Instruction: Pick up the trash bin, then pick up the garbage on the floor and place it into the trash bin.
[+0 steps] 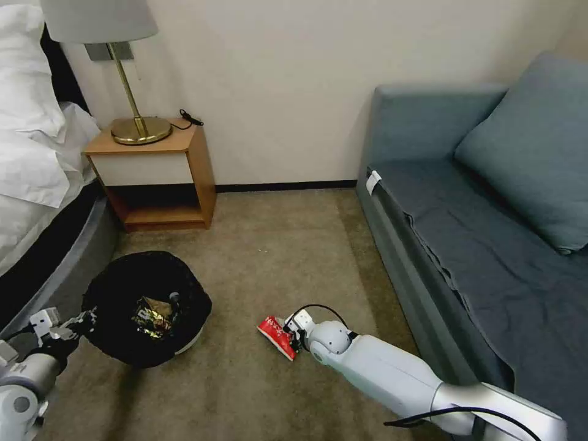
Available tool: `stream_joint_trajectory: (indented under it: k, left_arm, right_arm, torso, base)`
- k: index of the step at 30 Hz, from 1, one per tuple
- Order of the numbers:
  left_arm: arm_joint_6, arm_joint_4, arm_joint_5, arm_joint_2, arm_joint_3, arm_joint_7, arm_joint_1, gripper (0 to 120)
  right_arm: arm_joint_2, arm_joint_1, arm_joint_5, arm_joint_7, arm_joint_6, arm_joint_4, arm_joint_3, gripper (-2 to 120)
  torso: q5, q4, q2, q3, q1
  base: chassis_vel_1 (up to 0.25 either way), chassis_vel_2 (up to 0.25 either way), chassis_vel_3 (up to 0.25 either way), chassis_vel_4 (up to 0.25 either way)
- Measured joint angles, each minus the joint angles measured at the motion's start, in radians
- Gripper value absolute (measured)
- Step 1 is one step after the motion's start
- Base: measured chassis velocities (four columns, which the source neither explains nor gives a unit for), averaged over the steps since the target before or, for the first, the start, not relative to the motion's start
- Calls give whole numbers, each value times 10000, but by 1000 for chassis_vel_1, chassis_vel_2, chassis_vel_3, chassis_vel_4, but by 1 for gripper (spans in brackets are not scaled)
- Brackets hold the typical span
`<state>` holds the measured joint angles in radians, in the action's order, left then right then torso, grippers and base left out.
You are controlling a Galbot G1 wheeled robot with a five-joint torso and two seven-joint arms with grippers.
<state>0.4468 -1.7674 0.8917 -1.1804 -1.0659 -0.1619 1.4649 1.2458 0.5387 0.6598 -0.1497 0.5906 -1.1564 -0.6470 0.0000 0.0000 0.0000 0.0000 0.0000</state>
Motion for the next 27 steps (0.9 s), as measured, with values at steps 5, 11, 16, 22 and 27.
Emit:
stream_joint_trajectory:
  k: [5,11,16,22,27]
  left_arm:
    - [44,-105,-30,-7,80,22,-7,4]
    - [109,-221,-38,-12,186,53,-20,4]
    - [167,-341,-48,-71,299,110,-20,4]
    - [186,-397,-114,-138,444,140,-23,4]
    - [219,-496,-224,-280,659,196,-64,4]
  right_arm:
    - [-336,-89,261,-479,60,-673,590,0]
    - [-716,-190,353,-1162,-61,-1554,1483,0]
    - [-1219,-565,474,-1685,-251,-2525,1861,0]
    - [-1435,-1161,939,-2131,-277,-3222,1952,0]
    - [-1462,-2175,1888,-2463,-449,-4590,1858,0]
  torso:
    - [1,0,0,0,0]
    - [2,-1,0,0,0]
    - [2,-2,0,0,0]
    - [1,-2,-1,0,0]
    - [0,-1,0,0,0]
  base:
    - [0,0,0,0]
    - [0,0,0,0]
    - [0,0,0,0]
    - [0,0,0,0]
    - [0,0,0,0]
